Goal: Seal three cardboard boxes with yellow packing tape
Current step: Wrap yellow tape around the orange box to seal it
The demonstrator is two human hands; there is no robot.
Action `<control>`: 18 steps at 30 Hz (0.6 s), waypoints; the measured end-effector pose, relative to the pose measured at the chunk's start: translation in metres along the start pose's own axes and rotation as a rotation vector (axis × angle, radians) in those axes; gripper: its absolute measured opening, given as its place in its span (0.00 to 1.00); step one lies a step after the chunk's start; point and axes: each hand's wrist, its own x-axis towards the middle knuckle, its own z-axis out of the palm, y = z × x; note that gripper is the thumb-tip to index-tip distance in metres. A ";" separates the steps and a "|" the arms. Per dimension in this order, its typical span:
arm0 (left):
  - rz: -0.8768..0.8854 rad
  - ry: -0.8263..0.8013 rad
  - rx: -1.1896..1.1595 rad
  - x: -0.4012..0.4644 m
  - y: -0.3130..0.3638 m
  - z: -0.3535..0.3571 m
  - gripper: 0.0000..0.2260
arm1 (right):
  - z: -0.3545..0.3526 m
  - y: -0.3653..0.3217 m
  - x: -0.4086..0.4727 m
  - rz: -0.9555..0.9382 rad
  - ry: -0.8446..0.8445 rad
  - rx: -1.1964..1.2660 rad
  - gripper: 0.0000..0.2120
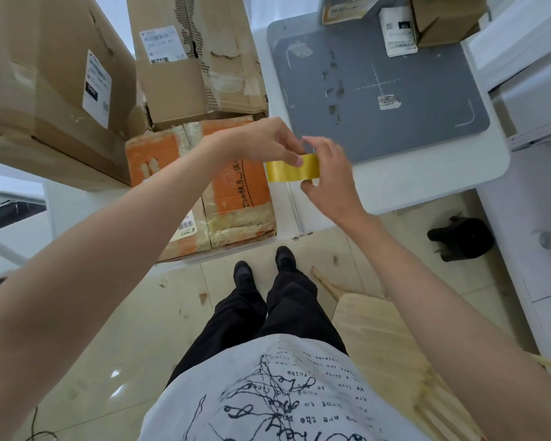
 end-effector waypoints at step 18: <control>-0.037 0.574 -0.271 -0.093 -0.055 0.003 0.27 | 0.031 -0.059 -0.009 0.090 0.038 0.351 0.18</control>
